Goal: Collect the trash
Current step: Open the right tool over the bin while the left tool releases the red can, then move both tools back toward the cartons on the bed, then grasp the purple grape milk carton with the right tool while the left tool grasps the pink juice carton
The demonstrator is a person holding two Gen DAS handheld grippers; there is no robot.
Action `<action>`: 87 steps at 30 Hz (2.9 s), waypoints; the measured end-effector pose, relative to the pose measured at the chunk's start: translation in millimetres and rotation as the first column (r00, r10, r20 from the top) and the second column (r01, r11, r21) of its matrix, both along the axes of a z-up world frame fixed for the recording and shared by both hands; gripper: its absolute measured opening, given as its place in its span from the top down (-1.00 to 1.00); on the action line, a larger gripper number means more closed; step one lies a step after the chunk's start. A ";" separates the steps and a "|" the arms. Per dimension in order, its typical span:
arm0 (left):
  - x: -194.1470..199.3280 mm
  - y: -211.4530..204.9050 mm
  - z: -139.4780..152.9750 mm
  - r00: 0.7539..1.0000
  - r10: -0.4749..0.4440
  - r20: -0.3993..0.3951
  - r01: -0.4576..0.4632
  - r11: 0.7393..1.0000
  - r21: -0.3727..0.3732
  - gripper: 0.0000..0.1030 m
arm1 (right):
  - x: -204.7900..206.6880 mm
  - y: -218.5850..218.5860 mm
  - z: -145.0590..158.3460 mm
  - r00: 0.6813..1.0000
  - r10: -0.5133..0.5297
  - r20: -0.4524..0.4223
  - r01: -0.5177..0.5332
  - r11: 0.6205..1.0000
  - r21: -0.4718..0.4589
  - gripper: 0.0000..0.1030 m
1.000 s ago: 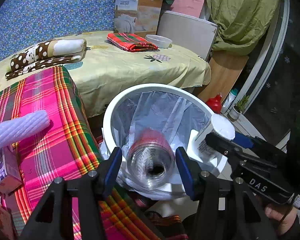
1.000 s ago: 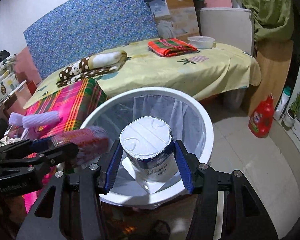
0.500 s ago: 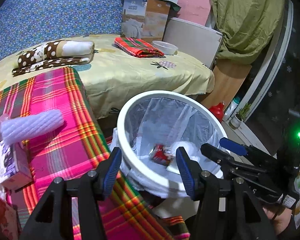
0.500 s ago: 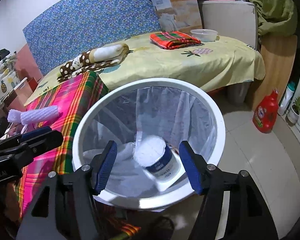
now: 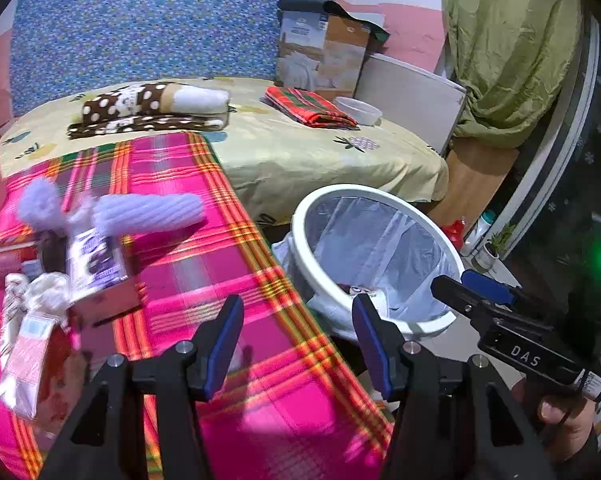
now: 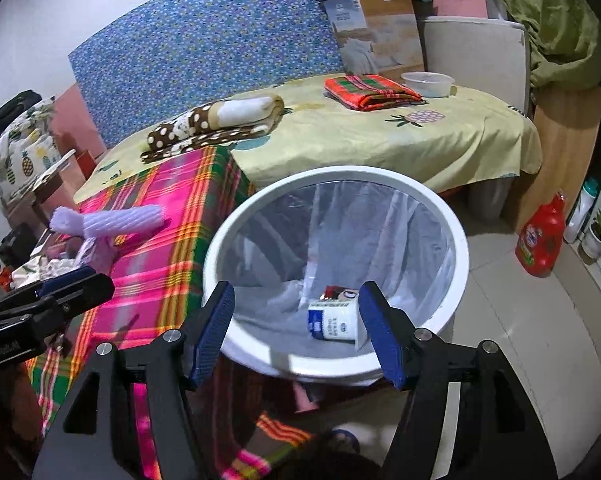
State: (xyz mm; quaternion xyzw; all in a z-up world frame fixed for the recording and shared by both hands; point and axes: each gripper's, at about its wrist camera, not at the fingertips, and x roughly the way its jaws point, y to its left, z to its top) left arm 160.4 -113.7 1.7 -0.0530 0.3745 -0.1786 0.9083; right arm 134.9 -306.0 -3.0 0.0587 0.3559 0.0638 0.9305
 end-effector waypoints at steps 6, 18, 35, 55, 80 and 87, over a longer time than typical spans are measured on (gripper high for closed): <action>-22.4 22.6 6.0 0.998 0.055 0.027 -0.056 0.998 0.018 -0.13 | -12.6 19.2 6.9 0.998 0.053 0.017 -0.053 0.999 -0.005 -0.28; -56.4 71.4 3.8 0.985 0.168 0.045 -0.170 0.985 0.037 -0.13 | -28.2 65.2 6.3 0.984 0.174 0.025 -0.175 0.984 0.019 -0.28; -74.6 131.7 -8.0 0.955 0.295 0.039 -0.296 0.954 0.037 -0.13 | -35.5 114.2 -3.9 0.946 0.323 -0.039 -0.320 0.945 0.062 -0.28; -42.1 133.9 -31.4 0.962 0.273 -0.021 -0.272 0.961 0.052 0.26 | -22.1 131.9 -5.3 0.934 0.351 -0.069 -0.349 0.936 0.032 -0.28; -43.7 185.7 -7.0 0.929 0.367 0.040 -0.366 0.930 -0.018 0.26 | 35.7 189.5 -18.8 0.909 0.406 -0.099 -0.411 0.910 -0.044 -0.28; -37.5 191.7 -15.7 0.930 0.368 0.023 -0.367 0.930 -0.020 0.26 | 45.6 203.9 -25.0 0.898 0.421 -0.124 -0.431 0.900 -0.064 -0.28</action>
